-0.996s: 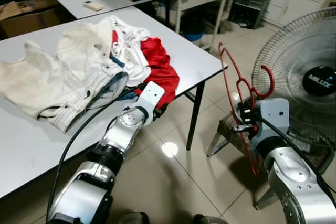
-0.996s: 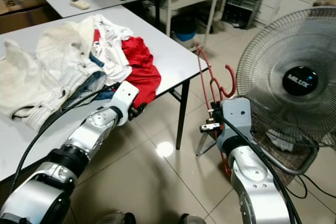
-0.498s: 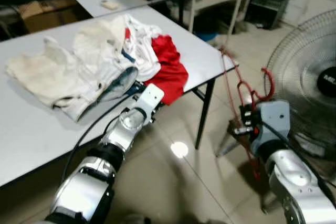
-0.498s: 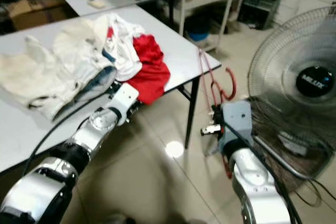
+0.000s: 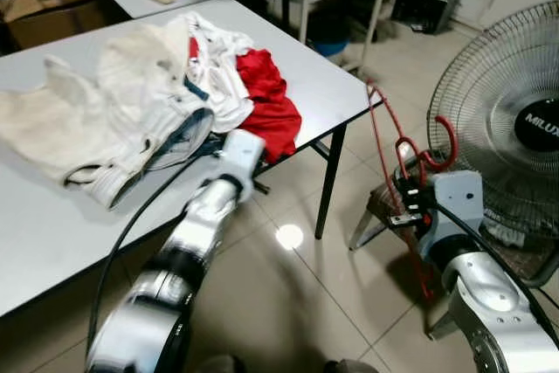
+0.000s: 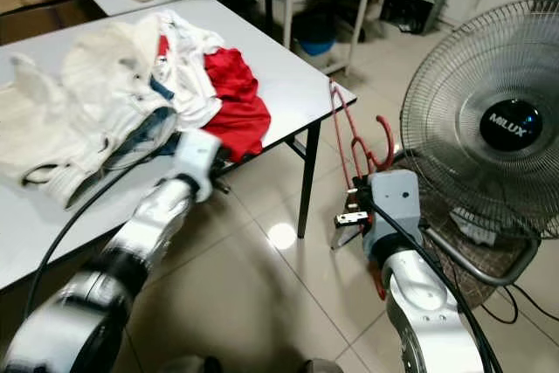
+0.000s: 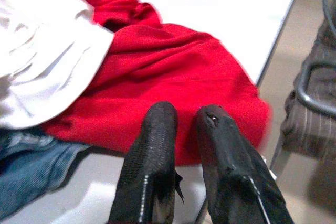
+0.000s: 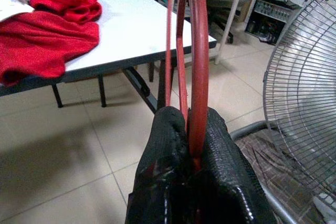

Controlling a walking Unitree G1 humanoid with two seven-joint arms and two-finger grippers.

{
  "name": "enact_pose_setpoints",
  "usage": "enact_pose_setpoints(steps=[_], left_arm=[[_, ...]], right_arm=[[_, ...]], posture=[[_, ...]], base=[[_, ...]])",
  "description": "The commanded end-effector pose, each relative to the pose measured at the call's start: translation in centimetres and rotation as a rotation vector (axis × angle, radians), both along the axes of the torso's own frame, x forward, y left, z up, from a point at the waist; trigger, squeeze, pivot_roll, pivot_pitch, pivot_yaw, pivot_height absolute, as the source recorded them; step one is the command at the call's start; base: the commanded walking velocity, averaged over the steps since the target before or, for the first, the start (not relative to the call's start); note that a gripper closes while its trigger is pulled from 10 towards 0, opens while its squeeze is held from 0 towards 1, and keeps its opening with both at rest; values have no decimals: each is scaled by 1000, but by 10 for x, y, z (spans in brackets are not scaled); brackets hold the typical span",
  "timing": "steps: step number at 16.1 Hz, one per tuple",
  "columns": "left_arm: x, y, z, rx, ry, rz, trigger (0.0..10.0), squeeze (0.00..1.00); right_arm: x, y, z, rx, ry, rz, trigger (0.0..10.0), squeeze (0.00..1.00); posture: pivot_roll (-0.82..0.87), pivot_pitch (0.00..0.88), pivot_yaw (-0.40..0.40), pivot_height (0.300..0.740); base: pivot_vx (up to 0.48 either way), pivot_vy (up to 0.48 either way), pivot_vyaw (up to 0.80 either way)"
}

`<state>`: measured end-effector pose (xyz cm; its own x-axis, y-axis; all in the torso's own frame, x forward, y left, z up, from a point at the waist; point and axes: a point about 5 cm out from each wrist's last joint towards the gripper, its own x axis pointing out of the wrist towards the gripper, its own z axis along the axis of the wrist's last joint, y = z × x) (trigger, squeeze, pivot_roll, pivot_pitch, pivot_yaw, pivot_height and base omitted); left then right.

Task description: Hang hanger

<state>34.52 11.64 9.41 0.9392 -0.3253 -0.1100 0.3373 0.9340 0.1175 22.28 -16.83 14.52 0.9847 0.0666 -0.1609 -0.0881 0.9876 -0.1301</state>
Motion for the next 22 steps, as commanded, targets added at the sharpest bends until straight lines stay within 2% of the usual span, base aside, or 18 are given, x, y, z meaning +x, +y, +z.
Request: enact_pose_setpoints(steps=[1, 4, 7, 10, 12, 13, 16, 22], left_arm=[[-10, 7, 16, -78, -63, -9, 10000, 0], [-34, 9, 37, -143, -124, 10, 10000, 0], [-44, 8, 46, -174, -113, 44, 10000, 0], [-49, 0, 47, -135, -101, 8, 10000, 0], [-50, -4, 45, -131, -55, -11, 10000, 0], [-51, -5, 44, -135, -41, -17, 10000, 1000], [-46, -6, 48, -133, -51, -36, 10000, 1000], [-39, 5, 45, -115, -40, 48, 10000, 1000]], right_arm=[[1, 1, 5, 10, -32, -12, 10000, 0], [7, 4, 6, -25, -42, 15, 10000, 0], [10, 5, 6, -9, -45, 23, 10000, 0], [9, 0, 5, 10, -42, -7, 10000, 0], [6, 0, 4, 31, -36, -18, 10000, 0], [6, 0, 5, 29, -39, -21, 10000, 0], [7, -1, 5, 37, -47, -38, 10000, 0], [10, -6, 3, 48, -37, -90, 10000, 0]], posture=[[-117, 52, 20, 740], [-84, 60, 3, 740], [-73, 65, 2, 740], [-76, 69, 15, 740], [-88, 65, 29, 740], [-92, 64, 37, 740], [-95, 52, 49, 740], [-92, 40, 44, 740]], base=[[0, 0, 0], [0, -320, 0], [0, -480, 0], [0, -464, 0], [0, 0, 0], [0, 0, 0], [0, 0, 0], [0, 0, 0]])
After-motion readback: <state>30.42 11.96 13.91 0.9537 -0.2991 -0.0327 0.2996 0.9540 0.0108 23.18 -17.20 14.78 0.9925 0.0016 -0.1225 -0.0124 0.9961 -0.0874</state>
